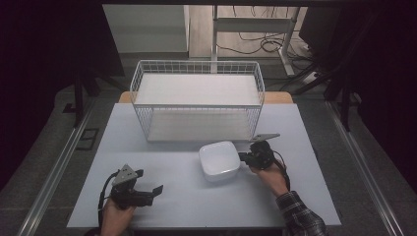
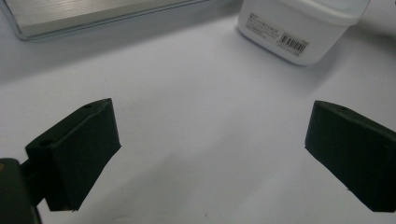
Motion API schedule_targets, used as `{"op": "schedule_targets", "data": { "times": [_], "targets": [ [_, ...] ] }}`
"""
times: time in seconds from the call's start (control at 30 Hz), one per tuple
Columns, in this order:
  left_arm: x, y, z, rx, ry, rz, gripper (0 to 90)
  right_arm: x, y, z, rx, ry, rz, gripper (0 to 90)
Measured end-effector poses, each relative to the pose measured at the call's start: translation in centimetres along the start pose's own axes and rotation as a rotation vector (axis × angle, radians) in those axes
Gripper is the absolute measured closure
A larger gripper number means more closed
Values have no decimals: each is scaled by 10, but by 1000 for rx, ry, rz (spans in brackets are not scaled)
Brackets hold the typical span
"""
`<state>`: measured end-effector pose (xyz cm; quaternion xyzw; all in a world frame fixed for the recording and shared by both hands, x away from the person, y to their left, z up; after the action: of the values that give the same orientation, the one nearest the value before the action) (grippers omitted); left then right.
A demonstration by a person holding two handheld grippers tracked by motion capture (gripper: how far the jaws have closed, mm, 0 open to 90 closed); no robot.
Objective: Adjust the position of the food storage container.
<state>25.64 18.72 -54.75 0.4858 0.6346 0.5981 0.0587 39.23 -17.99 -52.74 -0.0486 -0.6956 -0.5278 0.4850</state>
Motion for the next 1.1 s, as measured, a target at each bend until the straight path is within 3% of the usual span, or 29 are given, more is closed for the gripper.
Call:
{"op": "schedule_targets", "data": {
  "times": [0.27, 0.5, 0.7, 0.87, 1.1],
  "targets": [
    [0, 0, 0, -2, -1, 0, 25, 2, -4, 31, 50, 60, 6, 850],
    [-1, 0, -1, -3, -5, 2, 27, 7, -8, 51, 90, 90, 1, 853],
    [-2, 0, -2, 1, -19, 19, 37, 26, -11, 44, 119, 2, -57, 830],
    [-3, 0, -6, -10, -20, 38, 42, 44, -24, 40, 128, -27, -104, 644],
    [-3, 0, -6, -28, -14, 34, 36, 56, -42, 42, 146, -15, -150, 241]
  ]
}}
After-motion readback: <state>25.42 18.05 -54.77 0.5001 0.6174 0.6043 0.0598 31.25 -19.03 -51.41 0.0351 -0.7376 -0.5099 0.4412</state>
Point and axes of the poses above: each handheld gripper's, and its own axes: x roughly backward along the jaws, y roughly out of its top, z roughly to its left, the point moved 4 cm from there along -x, roughly forward along the jaws, and after that the axes turned 10 degrees about -y, right-handed, at the moved point
